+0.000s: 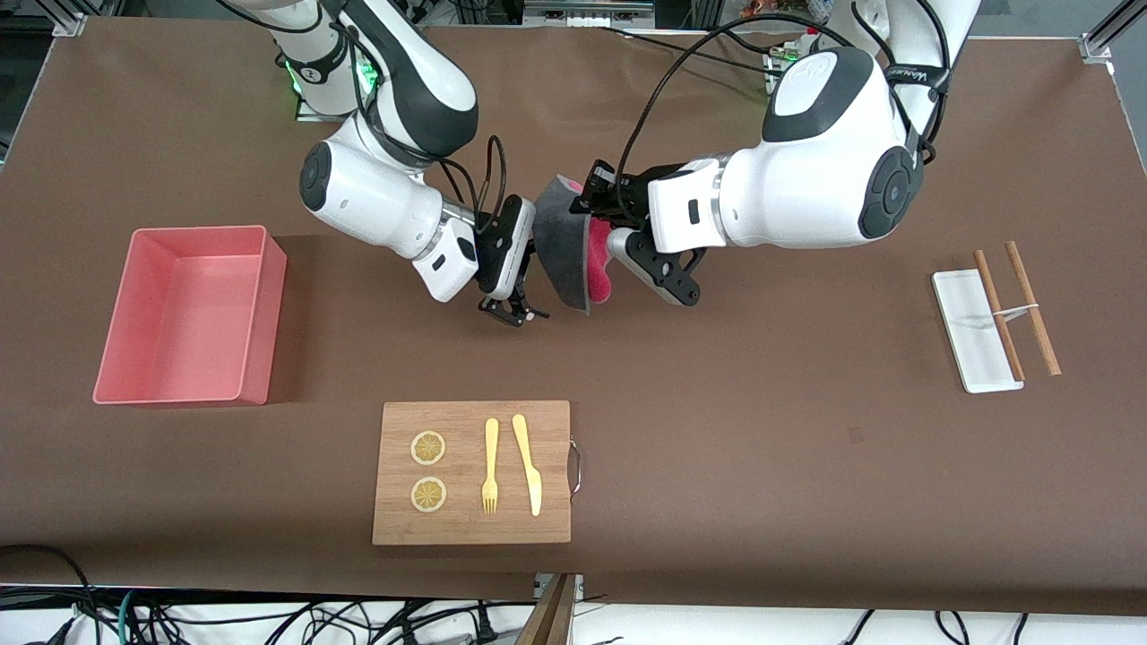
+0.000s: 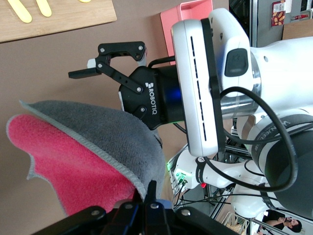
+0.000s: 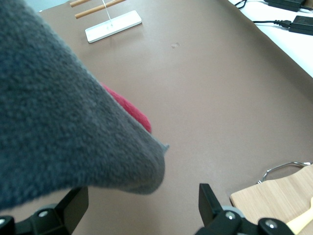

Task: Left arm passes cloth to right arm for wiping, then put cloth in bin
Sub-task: 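Close the right gripper on the cloth held by the left gripper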

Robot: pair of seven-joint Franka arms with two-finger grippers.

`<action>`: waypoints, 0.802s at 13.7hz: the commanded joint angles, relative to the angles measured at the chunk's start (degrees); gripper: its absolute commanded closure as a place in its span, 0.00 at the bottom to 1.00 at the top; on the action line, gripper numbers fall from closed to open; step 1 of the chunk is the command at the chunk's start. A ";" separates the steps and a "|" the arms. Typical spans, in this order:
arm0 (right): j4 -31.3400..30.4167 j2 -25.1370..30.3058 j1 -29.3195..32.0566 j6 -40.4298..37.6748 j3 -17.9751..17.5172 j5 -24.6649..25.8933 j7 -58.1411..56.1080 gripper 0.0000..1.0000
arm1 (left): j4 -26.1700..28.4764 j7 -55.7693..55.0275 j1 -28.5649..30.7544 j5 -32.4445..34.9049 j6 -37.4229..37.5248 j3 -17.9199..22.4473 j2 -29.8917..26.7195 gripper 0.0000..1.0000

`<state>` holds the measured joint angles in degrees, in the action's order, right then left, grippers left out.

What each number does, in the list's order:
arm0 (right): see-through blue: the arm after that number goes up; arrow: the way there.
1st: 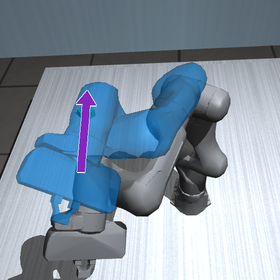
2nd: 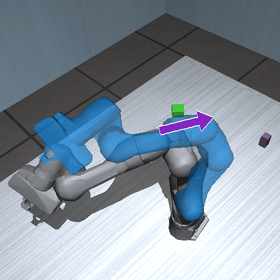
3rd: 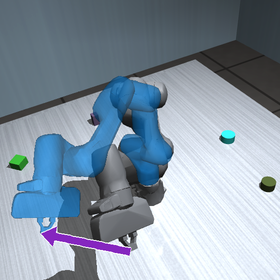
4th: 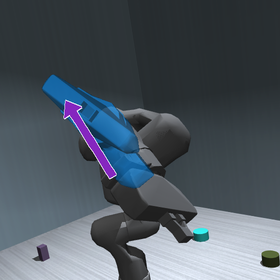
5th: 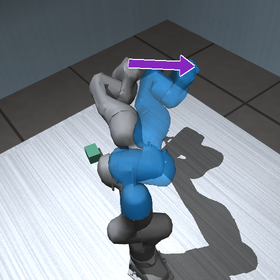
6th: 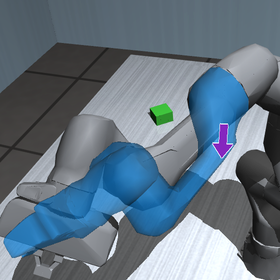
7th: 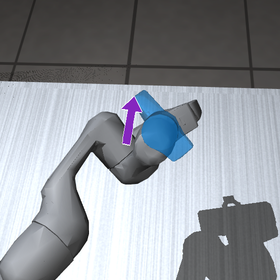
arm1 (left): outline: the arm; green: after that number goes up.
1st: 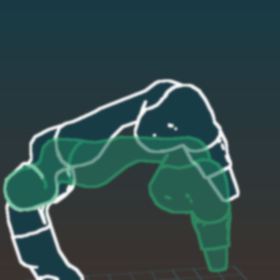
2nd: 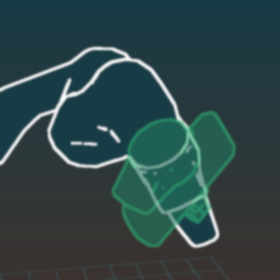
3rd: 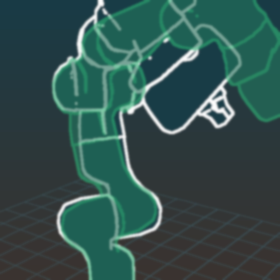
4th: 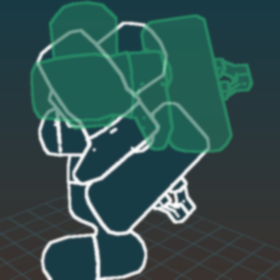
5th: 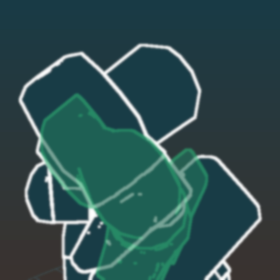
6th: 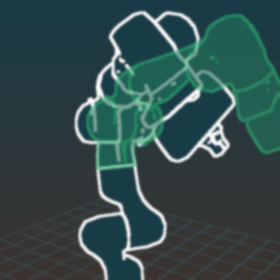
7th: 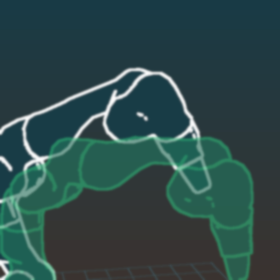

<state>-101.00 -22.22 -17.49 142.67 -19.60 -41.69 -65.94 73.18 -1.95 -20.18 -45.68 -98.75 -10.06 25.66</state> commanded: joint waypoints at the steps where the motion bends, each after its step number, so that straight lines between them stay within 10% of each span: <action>1: 1.33 -0.72 -1.40 2.34 0.18 0.65 1.42 0.00 | -1.11 -0.69 0.05 -1.08 0.40 0.22 0.27 1.00; 7: 1.33 -1.33 -5.63 7.27 0.27 1.17 7.49 0.00 | -1.11 -0.78 0.14 -0.99 0.40 0.31 0.26 1.00; 8: 1.42 -1.34 -5.63 7.27 0.27 1.26 7.49 0.08 | -1.11 -0.78 0.14 -0.99 0.40 0.31 0.26 1.00; 11: 1.42 -1.42 -5.54 7.10 0.27 1.18 7.58 0.74 | -1.11 -0.86 0.14 -1.08 0.40 0.22 0.26 1.00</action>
<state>-100.97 -22.82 -22.83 149.56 -19.44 -41.50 -59.71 73.18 -1.95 -20.06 -45.68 -98.75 -9.93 25.66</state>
